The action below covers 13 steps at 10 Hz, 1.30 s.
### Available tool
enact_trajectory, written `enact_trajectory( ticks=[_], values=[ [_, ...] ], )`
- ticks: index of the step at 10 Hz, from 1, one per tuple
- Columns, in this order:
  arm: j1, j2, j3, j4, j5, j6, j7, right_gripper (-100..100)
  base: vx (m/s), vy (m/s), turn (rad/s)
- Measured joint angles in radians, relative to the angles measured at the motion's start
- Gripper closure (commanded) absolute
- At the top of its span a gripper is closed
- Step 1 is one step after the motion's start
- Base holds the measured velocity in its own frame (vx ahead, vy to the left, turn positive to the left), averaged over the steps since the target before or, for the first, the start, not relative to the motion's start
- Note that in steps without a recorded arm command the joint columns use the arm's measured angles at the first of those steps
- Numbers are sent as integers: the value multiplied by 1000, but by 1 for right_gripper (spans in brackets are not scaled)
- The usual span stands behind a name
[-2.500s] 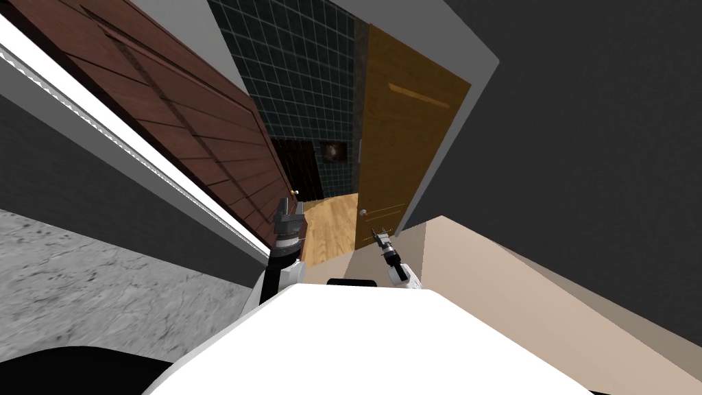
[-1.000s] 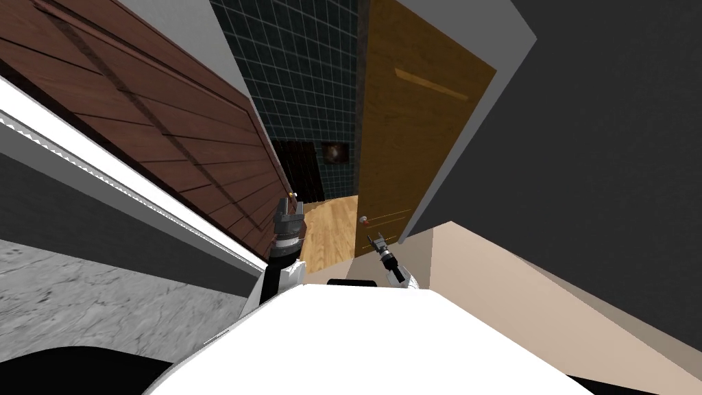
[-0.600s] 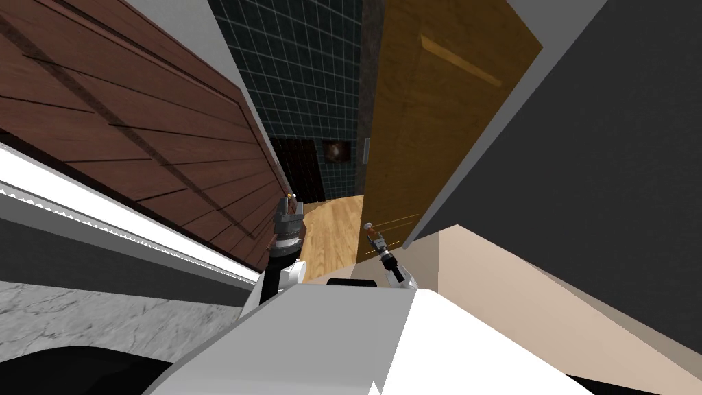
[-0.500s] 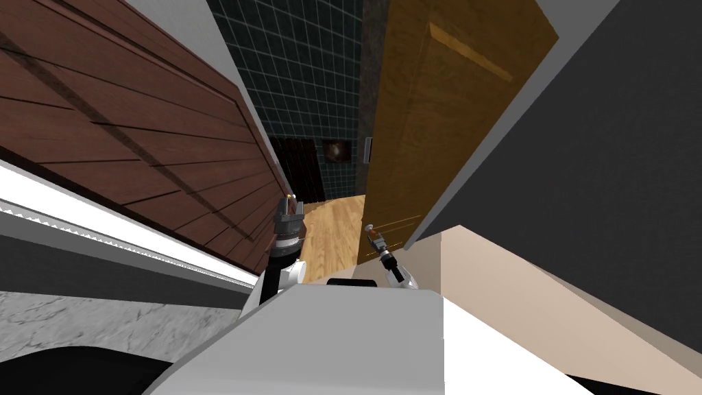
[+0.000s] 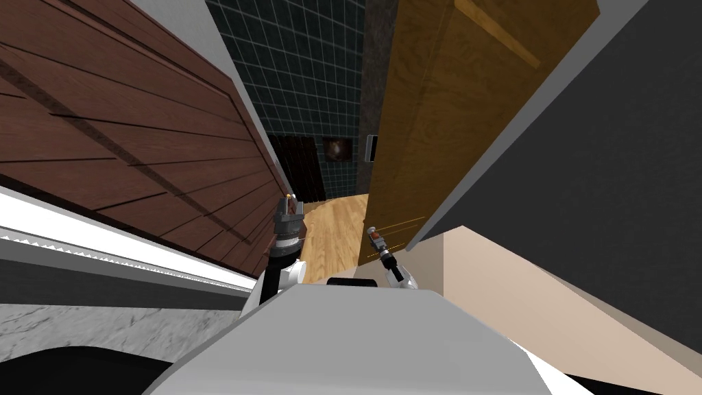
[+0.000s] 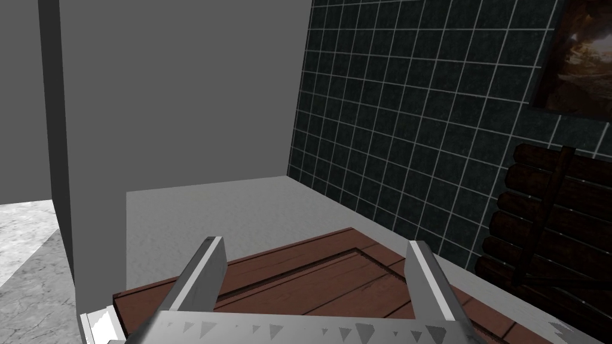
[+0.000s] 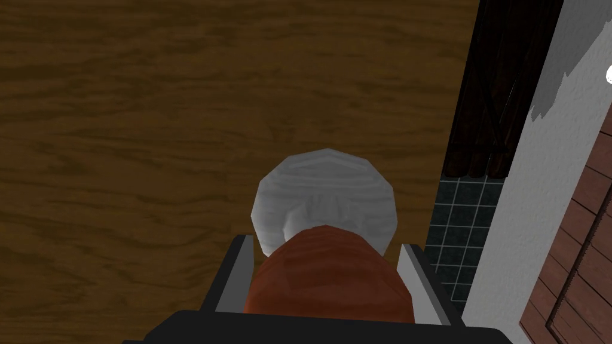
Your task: Push the door open
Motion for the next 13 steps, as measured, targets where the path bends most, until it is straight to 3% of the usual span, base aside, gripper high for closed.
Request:
enact_trajectory(
  ticks=[5, 13],
  values=[
    [-1, 0, 6, 7, -6, 1, -27, 100, 25, 8, -16],
    [-7, 2, 39, 20, -52, 1, -231, 100, 54, 18, -27]
  ],
)
